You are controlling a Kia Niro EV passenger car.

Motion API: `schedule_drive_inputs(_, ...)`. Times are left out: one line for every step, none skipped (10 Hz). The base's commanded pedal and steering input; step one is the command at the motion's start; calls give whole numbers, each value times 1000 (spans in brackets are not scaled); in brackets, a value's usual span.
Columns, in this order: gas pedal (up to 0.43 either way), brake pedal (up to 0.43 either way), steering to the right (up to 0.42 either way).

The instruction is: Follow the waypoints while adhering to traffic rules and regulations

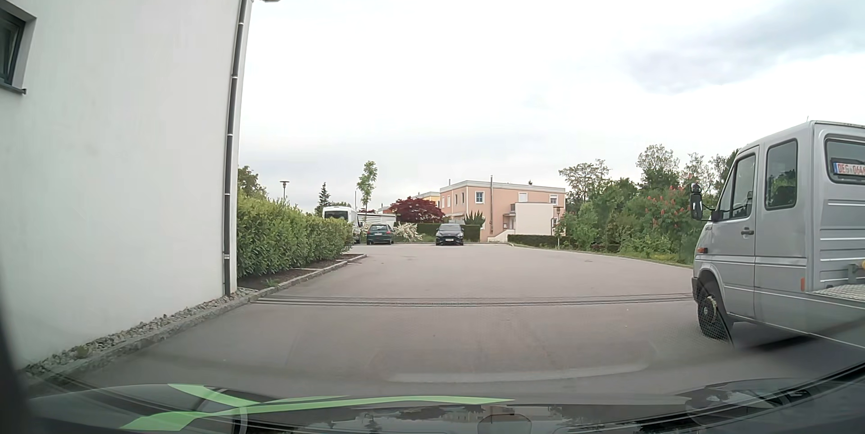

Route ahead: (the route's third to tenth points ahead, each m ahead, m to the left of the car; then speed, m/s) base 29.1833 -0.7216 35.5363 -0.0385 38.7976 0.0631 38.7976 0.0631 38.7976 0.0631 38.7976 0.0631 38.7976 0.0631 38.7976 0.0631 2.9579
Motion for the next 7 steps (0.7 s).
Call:
schedule_drive_inputs(59,0,68)
schedule_drive_inputs(59,0,69)
schedule_drive_inputs(59,0,69)
schedule_drive_inputs(59,0,70)
schedule_drive_inputs(59,0,70)
schedule_drive_inputs(59,0,70)
schedule_drive_inputs(59,0,70)
